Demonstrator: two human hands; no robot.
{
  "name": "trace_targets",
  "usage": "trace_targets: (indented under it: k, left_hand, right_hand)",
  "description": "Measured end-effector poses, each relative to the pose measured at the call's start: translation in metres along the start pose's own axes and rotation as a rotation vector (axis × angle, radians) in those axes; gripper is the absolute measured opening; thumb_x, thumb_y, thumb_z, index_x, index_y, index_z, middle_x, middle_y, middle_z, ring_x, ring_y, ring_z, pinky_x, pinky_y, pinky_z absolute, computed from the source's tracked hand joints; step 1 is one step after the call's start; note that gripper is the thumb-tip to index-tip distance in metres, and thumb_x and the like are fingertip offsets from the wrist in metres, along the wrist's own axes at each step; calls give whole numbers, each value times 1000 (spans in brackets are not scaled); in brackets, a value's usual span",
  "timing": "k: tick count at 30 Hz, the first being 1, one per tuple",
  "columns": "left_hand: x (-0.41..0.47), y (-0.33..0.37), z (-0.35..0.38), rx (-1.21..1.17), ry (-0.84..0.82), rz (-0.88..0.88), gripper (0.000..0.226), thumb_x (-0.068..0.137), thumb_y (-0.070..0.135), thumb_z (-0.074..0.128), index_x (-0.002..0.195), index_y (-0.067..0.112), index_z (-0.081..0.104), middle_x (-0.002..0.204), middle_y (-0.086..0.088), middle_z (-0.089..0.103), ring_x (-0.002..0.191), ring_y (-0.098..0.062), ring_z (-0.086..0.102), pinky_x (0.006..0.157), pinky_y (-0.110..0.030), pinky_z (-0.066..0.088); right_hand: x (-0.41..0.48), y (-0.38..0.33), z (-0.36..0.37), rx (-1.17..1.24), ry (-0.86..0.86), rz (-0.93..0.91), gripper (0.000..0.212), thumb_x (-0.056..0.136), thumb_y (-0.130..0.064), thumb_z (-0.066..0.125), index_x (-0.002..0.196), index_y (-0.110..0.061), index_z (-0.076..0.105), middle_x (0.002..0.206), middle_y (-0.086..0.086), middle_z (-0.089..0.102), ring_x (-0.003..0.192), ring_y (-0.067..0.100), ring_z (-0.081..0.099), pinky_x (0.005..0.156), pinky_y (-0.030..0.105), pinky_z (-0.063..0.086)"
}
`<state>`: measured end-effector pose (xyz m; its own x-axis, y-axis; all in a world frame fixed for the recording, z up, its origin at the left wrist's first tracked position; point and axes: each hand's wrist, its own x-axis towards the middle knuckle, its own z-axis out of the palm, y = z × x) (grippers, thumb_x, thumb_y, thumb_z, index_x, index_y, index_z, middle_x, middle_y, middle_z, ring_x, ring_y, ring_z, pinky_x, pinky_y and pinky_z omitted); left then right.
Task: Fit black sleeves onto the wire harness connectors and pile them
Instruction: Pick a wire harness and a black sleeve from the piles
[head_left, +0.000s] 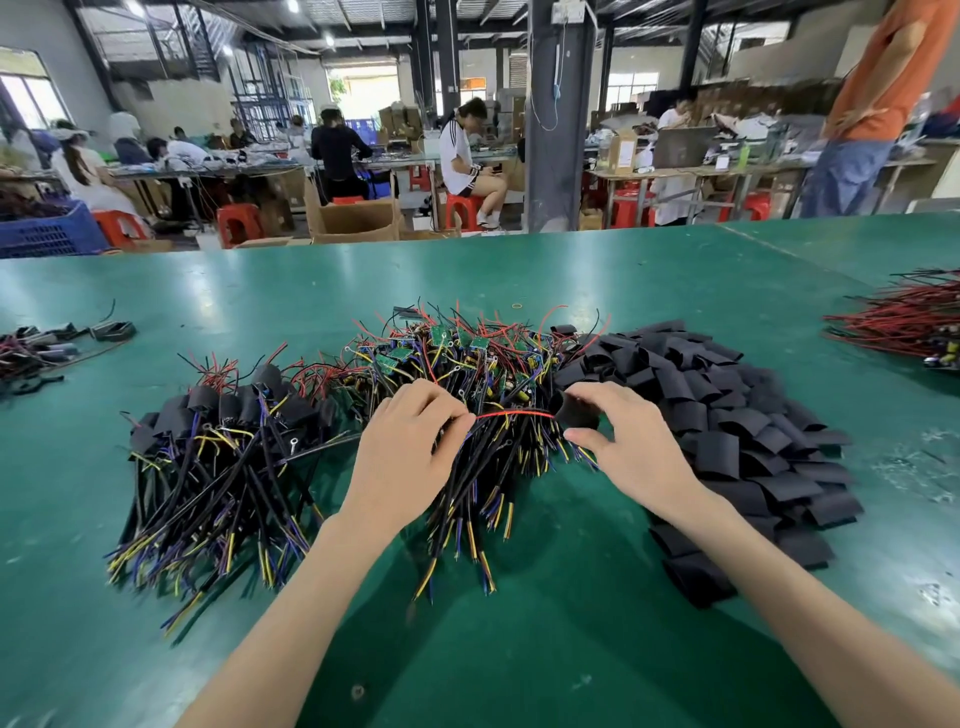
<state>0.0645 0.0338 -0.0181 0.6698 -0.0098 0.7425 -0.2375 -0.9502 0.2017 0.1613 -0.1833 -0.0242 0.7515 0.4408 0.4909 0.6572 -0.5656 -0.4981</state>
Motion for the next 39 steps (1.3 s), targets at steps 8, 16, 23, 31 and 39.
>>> trace_targets:
  k: [8,16,23,31,39]
  left_hand:
    - [-4,19,2,-112,-130,13,7,89,22,64,91,15,66,92,6,57,84,-4,49,66,-17,43]
    - [-5,19,5,-434,-285,-112,55,76,-10,57,122,17,48,118,7,46,102,-2,51,81,-10,45]
    - [-1,15,2,-325,-228,-112,15,86,9,67,101,9,68,102,5,55,84,0,53,83,-11,41]
    - [3,22,-5,-516,-223,-354,13,84,9,69,94,18,69,83,1,65,59,-2,60,62,-12,47]
    - [4,25,-6,-568,-283,-406,15,81,8,71,89,21,70,78,2,67,62,0,54,64,-19,49]
  right_hand:
    - [-11,-24,8,-256,76,-390,41,72,-22,76,110,-13,63,106,-1,62,107,20,46,96,30,30]
    - [-18,-28,16,-112,-11,-305,34,77,-10,71,110,-10,63,106,2,60,100,23,56,88,31,46]
    - [-16,-26,12,-79,19,-236,30,79,-13,71,108,-13,64,104,0,59,100,20,54,81,35,49]
    - [-16,-30,9,-152,25,-269,37,77,-12,74,112,-13,65,109,1,62,90,26,61,79,37,51]
    - [-14,-32,3,-15,4,-264,35,80,-13,72,114,-16,65,111,-3,61,92,23,62,82,40,51]
